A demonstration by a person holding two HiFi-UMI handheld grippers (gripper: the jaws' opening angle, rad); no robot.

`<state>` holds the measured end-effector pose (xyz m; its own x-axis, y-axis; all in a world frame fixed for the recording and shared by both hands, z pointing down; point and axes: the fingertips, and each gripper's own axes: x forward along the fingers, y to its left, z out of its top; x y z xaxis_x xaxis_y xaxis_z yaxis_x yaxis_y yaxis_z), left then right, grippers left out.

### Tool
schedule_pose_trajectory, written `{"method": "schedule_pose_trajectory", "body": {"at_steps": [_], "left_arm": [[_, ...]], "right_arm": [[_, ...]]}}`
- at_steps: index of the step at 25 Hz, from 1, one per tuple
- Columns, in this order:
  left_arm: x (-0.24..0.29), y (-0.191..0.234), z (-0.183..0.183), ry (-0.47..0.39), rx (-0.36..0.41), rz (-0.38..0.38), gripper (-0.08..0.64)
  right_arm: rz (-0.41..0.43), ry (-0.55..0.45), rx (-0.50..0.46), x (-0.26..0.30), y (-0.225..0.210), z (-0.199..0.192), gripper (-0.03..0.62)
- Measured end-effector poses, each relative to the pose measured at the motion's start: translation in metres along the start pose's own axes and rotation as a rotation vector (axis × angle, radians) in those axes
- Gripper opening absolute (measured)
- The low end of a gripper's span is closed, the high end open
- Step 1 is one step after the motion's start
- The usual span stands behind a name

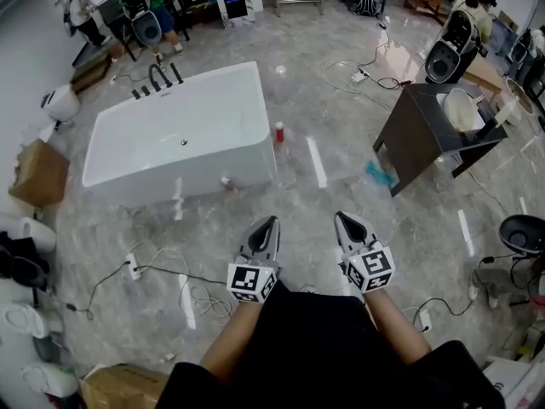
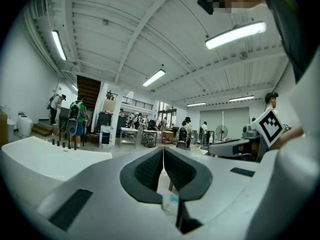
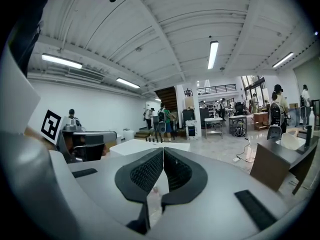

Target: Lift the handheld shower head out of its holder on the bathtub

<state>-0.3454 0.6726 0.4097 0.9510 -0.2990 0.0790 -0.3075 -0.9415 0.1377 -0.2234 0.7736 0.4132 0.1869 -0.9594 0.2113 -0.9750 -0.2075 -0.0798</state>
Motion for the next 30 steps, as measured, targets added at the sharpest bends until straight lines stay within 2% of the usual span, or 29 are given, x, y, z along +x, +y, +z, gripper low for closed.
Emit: {"method": "schedule_pose_trajectory", "body": {"at_steps": [8, 10, 13, 15, 17, 21, 30], "left_arm": [[0.004, 0.004, 0.002, -0.002, -0.025, -0.026, 0.005], [0.006, 0.004, 0.002, -0.001, -0.043, -0.04, 0.048], [0.009, 0.0, -0.003, 0.017, -0.1, -0.089, 0.171], [0.008, -0.006, -0.01, 0.038, -0.106, -0.109, 0.216], [0.003, -0.01, -0.014, 0.045, -0.093, -0.105, 0.234], [0.002, -0.009, -0.021, 0.045, -0.094, -0.084, 0.257], [0.028, -0.009, -0.028, 0.066, -0.086, -0.12, 0.265]], "right_arm": [[-0.006, -0.047, 0.031, 0.003, -0.003, 0.009, 0.012], [0.004, -0.051, 0.054, 0.003, -0.004, 0.009, 0.111], [0.019, -0.028, 0.081, 0.004, -0.006, 0.005, 0.177], [-0.004, -0.013, 0.088, 0.001, -0.011, 0.0, 0.231], [-0.015, -0.005, 0.097, -0.004, -0.015, -0.003, 0.232], [0.017, 0.01, 0.107, -0.001, -0.014, -0.014, 0.232], [0.046, 0.043, 0.131, 0.017, -0.016, -0.029, 0.232]]}}
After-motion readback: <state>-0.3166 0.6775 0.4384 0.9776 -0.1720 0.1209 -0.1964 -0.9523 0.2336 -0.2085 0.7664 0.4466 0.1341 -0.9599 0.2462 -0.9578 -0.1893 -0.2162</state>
